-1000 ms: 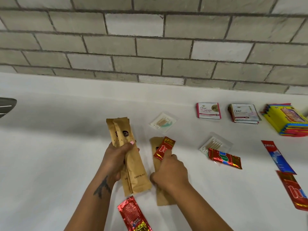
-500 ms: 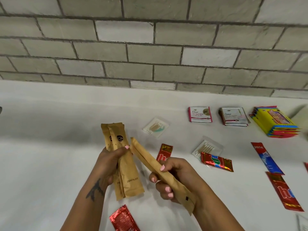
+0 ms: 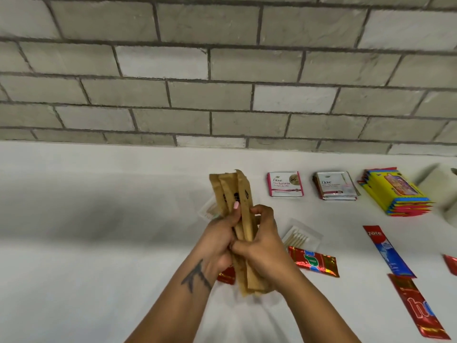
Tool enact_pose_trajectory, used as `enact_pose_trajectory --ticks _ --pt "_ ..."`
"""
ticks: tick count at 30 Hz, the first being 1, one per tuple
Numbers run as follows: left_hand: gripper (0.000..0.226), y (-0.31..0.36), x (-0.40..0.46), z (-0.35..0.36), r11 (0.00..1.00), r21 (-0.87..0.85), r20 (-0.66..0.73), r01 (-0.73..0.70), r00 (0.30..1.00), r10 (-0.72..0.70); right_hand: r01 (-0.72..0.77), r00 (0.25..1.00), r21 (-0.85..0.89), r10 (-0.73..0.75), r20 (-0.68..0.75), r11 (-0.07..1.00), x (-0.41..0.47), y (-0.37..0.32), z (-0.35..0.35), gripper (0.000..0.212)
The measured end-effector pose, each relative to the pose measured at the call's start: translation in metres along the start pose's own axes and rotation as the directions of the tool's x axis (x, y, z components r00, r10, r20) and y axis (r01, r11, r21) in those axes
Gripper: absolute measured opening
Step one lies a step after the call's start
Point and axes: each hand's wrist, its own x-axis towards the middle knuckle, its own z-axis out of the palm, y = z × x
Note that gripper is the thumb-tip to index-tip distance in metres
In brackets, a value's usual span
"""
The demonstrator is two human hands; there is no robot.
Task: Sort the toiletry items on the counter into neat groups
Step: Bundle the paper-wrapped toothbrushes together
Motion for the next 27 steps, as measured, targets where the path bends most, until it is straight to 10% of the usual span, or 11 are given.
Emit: enact_pose_trajectory --ticks 5,8,11,23,27 --pt "0.065 0.003 0.055 0.021 0.874 0.485 0.03 0.018 0.999 -0.037 -0.124 0.992 0.013 0.124 0.004 0.992 0.046 0.004 -0.027 0.079" --pt "0.078 0.005 0.085 0.004 0.331 0.933 0.11 -0.141 0.988 0.112 -0.187 0.982 -0.033 0.186 -0.034 0.982 0.075 0.016 -0.03 0.079" --pt "0.058 -0.001 0.105 -0.028 -0.236 0.969 0.103 -0.072 0.987 0.122 -0.231 0.972 -0.167 0.219 -0.085 0.959 0.099 0.028 -0.02 0.08" --pt "0.064 -0.003 0.1 -0.078 -0.435 0.835 -0.162 0.339 0.905 0.393 -0.298 0.954 -0.597 0.205 -0.221 0.745 0.151 0.026 0.026 0.067" --pt "0.056 -0.002 0.101 -0.063 -0.391 0.895 -0.044 0.213 0.916 0.399 -0.281 0.959 -0.629 0.193 -0.205 0.725 0.155 0.028 0.024 0.067"
